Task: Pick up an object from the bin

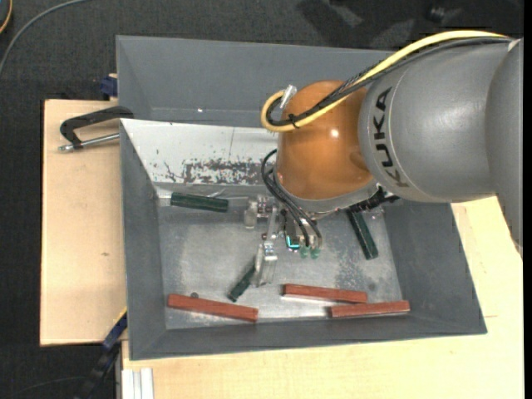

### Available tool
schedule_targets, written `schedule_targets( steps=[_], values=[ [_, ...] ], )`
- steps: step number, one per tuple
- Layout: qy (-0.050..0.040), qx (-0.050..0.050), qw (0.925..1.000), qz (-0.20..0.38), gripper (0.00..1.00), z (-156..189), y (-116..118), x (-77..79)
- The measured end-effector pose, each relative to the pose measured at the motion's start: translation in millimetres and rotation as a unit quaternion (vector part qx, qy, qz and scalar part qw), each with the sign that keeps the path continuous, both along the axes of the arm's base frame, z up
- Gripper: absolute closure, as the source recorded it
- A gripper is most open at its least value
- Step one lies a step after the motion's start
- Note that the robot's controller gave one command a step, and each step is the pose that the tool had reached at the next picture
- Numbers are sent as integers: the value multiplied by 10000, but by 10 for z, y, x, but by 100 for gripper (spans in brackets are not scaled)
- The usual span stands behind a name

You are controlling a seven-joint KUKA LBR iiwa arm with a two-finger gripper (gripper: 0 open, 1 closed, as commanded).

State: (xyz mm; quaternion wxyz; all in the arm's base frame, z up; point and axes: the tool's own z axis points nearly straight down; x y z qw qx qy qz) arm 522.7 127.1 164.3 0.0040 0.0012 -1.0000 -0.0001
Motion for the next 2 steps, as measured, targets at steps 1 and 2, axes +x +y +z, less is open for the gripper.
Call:
schedule_targets(
  steps=[1, 2],
  values=[
    [-19, 18, 9524, 3048, 0, -953, 41, 33],
    [-72, 21, 9391, 3435, 0, -622, 224, -111]
  ],
)
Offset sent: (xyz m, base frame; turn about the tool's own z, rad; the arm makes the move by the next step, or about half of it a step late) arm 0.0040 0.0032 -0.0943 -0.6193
